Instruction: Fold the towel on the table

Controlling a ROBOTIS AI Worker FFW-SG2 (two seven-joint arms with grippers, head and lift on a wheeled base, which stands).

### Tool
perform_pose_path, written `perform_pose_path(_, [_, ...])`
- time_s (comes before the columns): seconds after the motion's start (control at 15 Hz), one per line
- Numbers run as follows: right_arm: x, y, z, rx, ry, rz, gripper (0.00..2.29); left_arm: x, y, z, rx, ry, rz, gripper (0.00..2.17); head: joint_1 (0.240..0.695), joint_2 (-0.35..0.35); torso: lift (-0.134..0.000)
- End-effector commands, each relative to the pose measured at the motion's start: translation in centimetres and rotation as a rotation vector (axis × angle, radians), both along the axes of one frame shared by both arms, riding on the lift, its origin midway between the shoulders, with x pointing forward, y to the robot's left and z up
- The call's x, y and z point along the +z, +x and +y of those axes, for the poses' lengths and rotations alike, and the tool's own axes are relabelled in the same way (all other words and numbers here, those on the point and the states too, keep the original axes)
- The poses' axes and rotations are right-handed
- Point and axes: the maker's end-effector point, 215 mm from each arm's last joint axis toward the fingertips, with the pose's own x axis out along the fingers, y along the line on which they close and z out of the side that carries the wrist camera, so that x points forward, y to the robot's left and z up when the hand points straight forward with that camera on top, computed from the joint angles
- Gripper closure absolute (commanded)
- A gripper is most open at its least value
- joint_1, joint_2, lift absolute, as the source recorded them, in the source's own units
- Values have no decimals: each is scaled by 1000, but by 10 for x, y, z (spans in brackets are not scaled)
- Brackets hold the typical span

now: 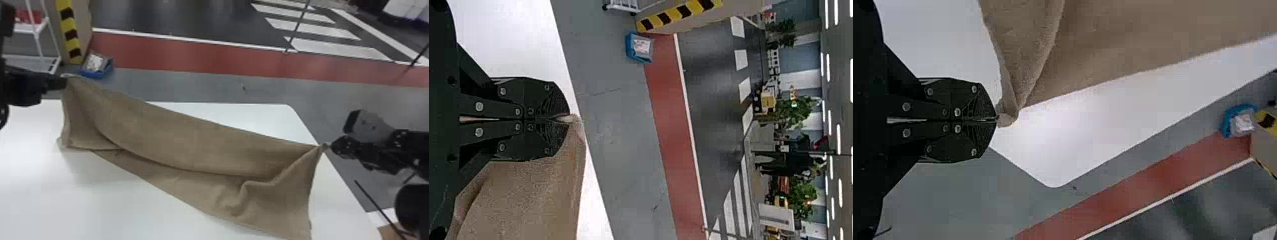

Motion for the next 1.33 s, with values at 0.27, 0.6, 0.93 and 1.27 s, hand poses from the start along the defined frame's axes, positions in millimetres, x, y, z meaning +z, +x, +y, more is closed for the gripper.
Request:
perform_pose_path(0.27, [-71, -25, -1, -125, 56, 133, 164, -6, 2, 5, -7, -30, -5, 1585, 673, -263, -125])
perform_pose_path(0.6, [-81, -25, -13, -241, 178, 100, 117, 3, -10, -2, -41, -42, -42, 1588, 695, -272, -125])
perform_pose_path(0.93, [-88, 2, -23, -416, 332, 12, 161, 8, -38, -4, -84, -68, -82, 1585, 695, -314, -125])
perform_pose_path(1.27, [-120, 32, 25, -440, 415, 27, 184, 1, -60, -3, -96, -75, -92, 1585, 695, -293, -125])
